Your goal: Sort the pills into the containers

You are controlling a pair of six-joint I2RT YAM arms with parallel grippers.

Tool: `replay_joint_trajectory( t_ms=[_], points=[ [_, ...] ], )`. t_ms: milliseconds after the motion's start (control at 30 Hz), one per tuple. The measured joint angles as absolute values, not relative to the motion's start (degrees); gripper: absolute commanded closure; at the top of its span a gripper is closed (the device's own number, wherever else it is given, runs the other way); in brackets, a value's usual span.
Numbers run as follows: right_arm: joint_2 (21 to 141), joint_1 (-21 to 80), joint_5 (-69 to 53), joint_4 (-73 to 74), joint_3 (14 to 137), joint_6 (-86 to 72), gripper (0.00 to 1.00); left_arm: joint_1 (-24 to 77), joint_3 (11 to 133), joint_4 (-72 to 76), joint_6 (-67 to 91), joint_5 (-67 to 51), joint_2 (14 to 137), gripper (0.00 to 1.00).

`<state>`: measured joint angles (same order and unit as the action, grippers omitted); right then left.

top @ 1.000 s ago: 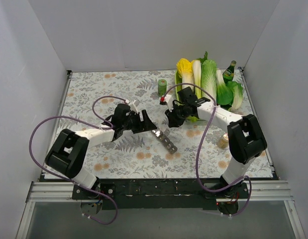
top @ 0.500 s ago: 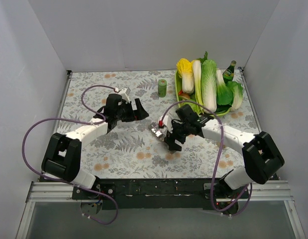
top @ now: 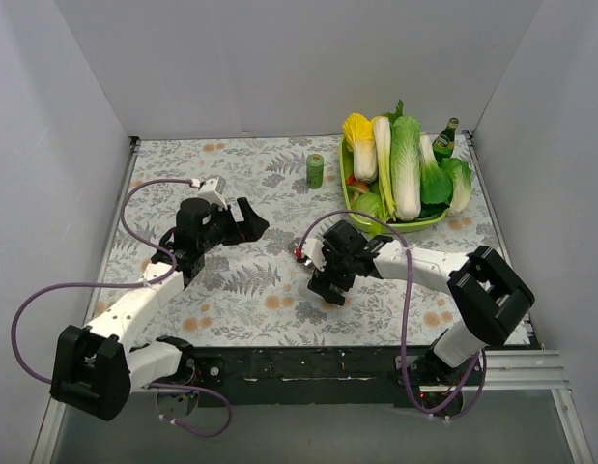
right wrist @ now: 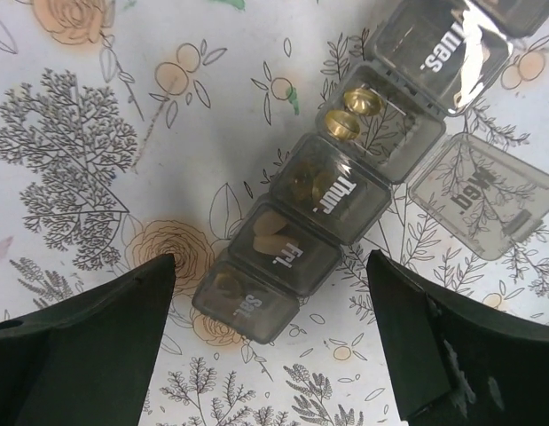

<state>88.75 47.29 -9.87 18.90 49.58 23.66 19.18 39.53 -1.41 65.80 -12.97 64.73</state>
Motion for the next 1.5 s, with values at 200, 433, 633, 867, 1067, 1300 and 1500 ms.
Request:
replay_joint_trajectory(
  t_ms=[200, 433, 633, 867, 1067, 1300, 1500],
  points=[
    [91.13, 47.29, -8.88, 18.98, 50.17, 22.59, 0.22, 19.18, 35.77, -1.89, 62.54, -12.84, 59.33, 0.02],
    [91.59, 47.27, -8.75, 19.16, 50.48, 23.11, 0.46, 19.18, 33.10, -1.78, 55.51, -14.28, 53.10, 0.02],
    [92.31, 47.29, -9.58, 19.57, 51.33, 25.56, 0.56, 19.18, 28.75, -1.02, 45.10, -22.11, 45.45, 0.02],
    [92.20, 47.27, -10.61, 20.18, 51.33, 32.88, 0.57, 19.42, 19.59, 3.16, 32.80, -37.74, 34.33, 0.02],
    [91.50, 46.33, -10.70, 22.68, 51.33, 42.39, 0.53, 23.27, 17.17, 4.60, 25.43, -44.21, 34.83, 0.02],
    [91.72, 43.35, -12.69, 27.70, 52.66, 48.16, 0.17, 29.50, 17.41, 4.01, 16.25, -41.32, 46.48, 0.02],
    [91.70, 42.26, -15.99, 30.35, 54.63, 49.45, 0.12, 30.79, 19.25, 3.22, 8.86, -38.02, 55.64, 0.02]
  ],
)
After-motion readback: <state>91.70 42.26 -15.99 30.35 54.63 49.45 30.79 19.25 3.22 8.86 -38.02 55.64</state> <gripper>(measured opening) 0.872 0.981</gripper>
